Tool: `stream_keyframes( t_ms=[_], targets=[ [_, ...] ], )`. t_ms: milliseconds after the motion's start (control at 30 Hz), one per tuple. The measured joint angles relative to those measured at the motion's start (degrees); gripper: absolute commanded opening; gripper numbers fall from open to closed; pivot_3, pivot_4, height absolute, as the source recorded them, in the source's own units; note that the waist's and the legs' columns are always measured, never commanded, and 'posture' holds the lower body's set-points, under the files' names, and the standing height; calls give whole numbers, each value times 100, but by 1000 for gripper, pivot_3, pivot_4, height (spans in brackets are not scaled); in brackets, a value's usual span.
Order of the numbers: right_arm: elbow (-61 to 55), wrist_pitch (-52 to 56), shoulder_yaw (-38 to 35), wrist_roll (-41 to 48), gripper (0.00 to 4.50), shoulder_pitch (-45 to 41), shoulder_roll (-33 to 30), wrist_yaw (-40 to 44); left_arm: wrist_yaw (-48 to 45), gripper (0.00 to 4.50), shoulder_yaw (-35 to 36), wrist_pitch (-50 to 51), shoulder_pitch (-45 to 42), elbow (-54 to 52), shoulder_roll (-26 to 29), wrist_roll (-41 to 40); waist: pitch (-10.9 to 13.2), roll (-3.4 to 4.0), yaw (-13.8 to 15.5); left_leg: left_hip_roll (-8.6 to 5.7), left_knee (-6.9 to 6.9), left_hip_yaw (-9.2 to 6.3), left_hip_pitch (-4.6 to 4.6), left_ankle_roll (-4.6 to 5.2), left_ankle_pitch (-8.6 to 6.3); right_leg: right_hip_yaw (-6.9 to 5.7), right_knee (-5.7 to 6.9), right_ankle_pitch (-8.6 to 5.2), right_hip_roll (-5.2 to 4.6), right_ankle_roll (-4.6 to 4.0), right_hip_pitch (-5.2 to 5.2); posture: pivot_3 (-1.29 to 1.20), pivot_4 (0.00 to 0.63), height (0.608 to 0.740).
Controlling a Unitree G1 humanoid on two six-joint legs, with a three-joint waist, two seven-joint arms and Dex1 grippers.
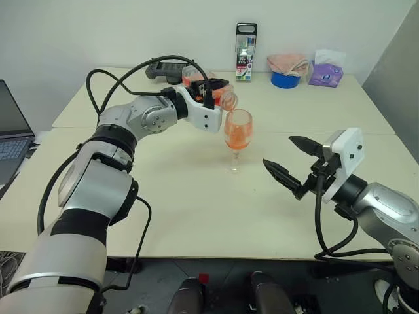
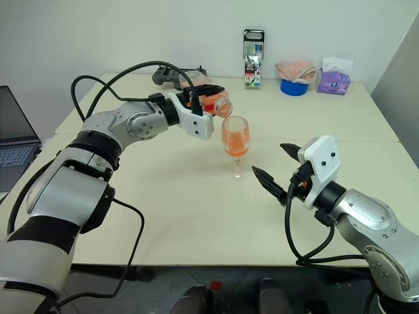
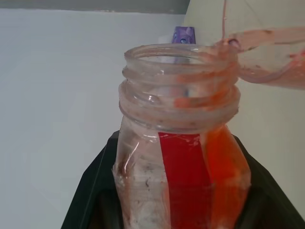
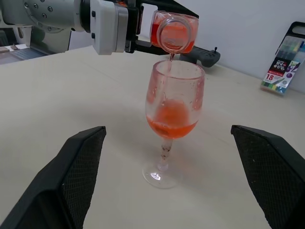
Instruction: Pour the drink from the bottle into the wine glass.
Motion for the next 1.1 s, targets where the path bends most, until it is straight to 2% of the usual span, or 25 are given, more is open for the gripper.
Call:
stream_keyframes(
  t_ms=[1100],
  targets=[
    [7, 1, 153, -109, 4500, -239, 73, -37, 573, 1895, -430, 95, -286, 85, -70, 439, 0, 0, -59, 0, 3, -1, 2, 0, 0, 0, 9, -1, 0, 2, -1, 0, 150, 740]
  ],
)
